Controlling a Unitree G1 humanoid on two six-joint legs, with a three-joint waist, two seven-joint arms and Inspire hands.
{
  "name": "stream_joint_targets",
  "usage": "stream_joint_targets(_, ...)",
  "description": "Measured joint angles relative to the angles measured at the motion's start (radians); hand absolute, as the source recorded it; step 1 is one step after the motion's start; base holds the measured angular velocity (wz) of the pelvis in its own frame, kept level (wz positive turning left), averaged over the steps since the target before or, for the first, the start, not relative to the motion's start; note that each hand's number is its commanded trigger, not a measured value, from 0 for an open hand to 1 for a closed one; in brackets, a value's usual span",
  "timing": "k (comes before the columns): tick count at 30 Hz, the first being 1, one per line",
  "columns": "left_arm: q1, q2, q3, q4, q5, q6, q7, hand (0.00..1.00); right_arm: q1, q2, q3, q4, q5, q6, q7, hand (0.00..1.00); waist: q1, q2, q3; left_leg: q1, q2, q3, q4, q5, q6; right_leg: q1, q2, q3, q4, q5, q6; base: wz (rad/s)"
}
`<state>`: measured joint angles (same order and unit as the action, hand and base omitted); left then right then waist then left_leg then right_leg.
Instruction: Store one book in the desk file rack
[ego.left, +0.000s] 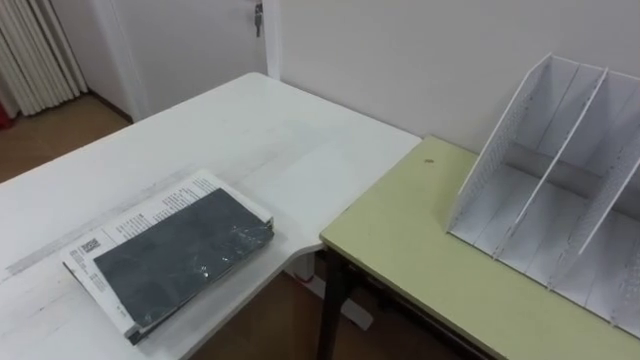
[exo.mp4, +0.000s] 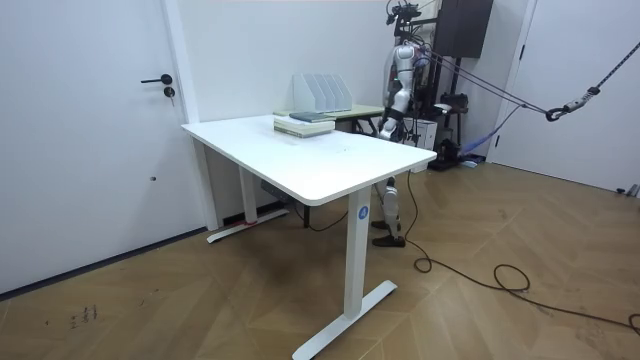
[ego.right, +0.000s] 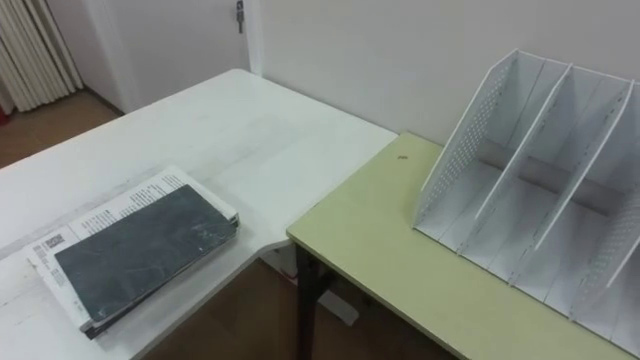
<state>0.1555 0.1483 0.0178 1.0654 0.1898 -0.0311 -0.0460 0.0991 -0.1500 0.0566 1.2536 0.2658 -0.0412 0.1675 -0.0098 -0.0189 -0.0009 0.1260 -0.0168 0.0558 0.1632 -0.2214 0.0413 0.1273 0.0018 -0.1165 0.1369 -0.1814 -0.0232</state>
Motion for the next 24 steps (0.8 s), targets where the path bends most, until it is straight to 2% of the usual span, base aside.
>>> stream_joint_targets(4,-0.006,0.0,-0.053,-0.061,0.146,0.0,0.0,0.0,-0.002,0.0,0.0,0.0,0.01,-0.011,0.018,0.0,-0.021,0.004,0.0018,-0.004,0.0,-0.001,0.0,0.0,0.0,-0.004,0.001,0.002,0.0,0.0,0.0,0.01)
stream_joint_targets(6,-0.013,0.0,-0.122,-0.116,0.222,-0.002,0.001,0.0,-0.005,0.001,0.003,0.0,0.011,-0.023,0.021,0.0,-0.038,0.004,0.0024,-0.006,-0.001,0.002,0.001,0.0,0.0,-0.005,0.001,0.005,0.001,0.0,0.0,0.0)
stream_joint_targets(9,-0.034,-0.005,-0.189,-0.145,0.288,-0.013,-0.003,0.0,-0.018,0.001,0.002,0.013,-0.001,-0.034,0.026,0.0,-0.056,0.003,0.0042,-0.009,-0.001,0.011,0.002,0.0,0.0,-0.008,0.002,0.011,0.0,0.0,0.0,-0.01)
stream_joint_targets(10,-0.035,-0.005,-0.217,-0.17,0.31,-0.014,-0.004,0.0,-0.026,0.001,0.001,0.02,0.0,-0.035,0.028,0.0,-0.072,0.003,0.0043,-0.009,0.001,0.014,0.002,0.0,0.0,-0.008,0.001,0.013,0.0,0.0,0.0,-0.09)
stream_joint_targets(13,-0.041,-0.005,-0.289,-0.246,0.384,-0.015,-0.006,0.0,-0.031,-0.001,0.001,0.021,-0.001,-0.036,0.028,0.0,-0.079,0.004,0.0045,-0.008,0.003,0.026,0.002,0.0,0.0,-0.014,0.003,0.03,0.002,0.001,-0.001,-0.15)
stream_joint_targets(15,-0.042,-0.004,-0.334,-0.324,0.45,-0.013,-0.013,0.0,-0.033,-0.002,0.0,0.021,-0.001,-0.046,0.028,0.0,-0.086,0.005,0.0081,-0.002,0.002,0.027,0.002,0.0,0.0,-0.017,0.002,0.035,0.006,0.001,-0.001,-0.08)
stream_joint_targets(18,-0.052,0.009,-0.384,-0.446,0.481,-0.012,-0.024,0.0,-0.04,-0.005,0.011,0.02,0.0,-0.048,0.032,0.0,-0.095,0.006,0.01,-0.004,0.002,0.027,0.002,0.0,0.0,-0.02,0.002,0.034,0.007,0.001,-0.001,-0.01)
stream_joint_targets(22,-0.069,0.01,-0.431,-0.55,0.505,-0.015,-0.025,0.0,-0.051,-0.007,0.032,0.029,0.002,-0.049,0.033,0.0,-0.101,0.005,0.0109,0.004,0.002,0.026,0.002,0.0,0.0,-0.013,0.002,0.033,0.009,0.001,-0.001,0.01)
stream_joint_targets(24,-0.07,0.03,-0.471,-0.657,0.53,-0.01,-0.026,0.0,-0.064,-0.007,0.032,0.044,0.001,-0.047,0.034,0.0,-0.114,0.004,0.0122,-0.001,0.002,0.024,0.002,0.001,0.0,-0.014,0.001,0.028,0.006,0.001,-0.001,0.11)
